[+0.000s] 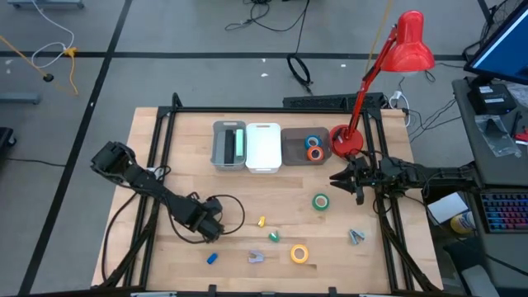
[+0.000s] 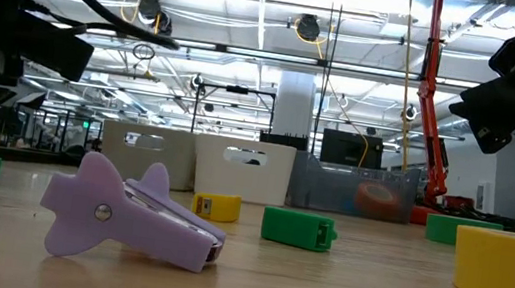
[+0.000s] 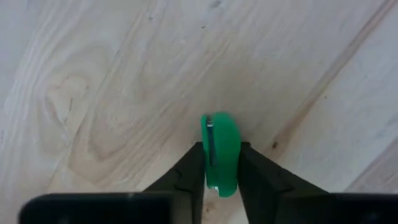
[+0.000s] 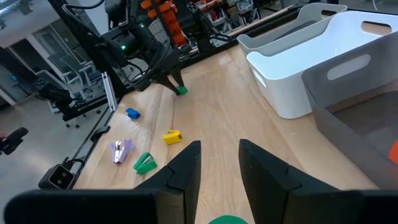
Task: Pick and place Stapler, Stapler remover, tape
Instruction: Put the small green stapler into the grey bin
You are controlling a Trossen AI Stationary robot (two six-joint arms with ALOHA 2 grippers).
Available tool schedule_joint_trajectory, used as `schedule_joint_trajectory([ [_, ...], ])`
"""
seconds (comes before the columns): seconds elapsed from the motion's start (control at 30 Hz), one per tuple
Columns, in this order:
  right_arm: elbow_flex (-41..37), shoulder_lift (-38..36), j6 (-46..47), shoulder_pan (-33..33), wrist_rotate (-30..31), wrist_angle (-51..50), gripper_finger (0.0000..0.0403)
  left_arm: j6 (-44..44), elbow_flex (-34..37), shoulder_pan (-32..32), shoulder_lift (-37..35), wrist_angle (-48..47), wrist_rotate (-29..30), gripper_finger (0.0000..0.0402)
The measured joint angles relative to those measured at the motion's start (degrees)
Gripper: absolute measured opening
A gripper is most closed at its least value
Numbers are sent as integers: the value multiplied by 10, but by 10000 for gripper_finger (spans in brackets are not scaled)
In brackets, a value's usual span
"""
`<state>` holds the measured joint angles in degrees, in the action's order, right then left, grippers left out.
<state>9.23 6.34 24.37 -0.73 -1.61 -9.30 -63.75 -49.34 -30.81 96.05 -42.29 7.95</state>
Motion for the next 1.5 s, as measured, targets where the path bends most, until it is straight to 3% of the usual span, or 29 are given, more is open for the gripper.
schedule_joint_trajectory([
  [0.17, 0, 0, 0, 0, 0, 0, 100, -6, 0, 0, -2, 0, -3, 54],
  [0.4, 0, 0, 0, 0, 0, 0, 100, -11, 2, 0, -22, -7, -4, 78],
  [0.63, 0, 0, 4, 0, 0, 0, 100, -11, 2, 1, -30, -10, -2, 58],
  [0.87, 0, 0, 11, 0, 0, 0, 100, -13, 2, 0, -30, -11, -6, 77],
  [1.1, 0, 0, 19, 0, 1, 0, 100, -7, 1, 14, -56, -11, -23, 64],
  [1.23, 0, 0, 20, 0, 3, 0, 100, -7, 1, 31, -110, -25, 11, 66],
  [1.5, 0, 0, 20, 0, 4, 9, 100, 16, 0, 105, -238, -41, 141, 73],
])
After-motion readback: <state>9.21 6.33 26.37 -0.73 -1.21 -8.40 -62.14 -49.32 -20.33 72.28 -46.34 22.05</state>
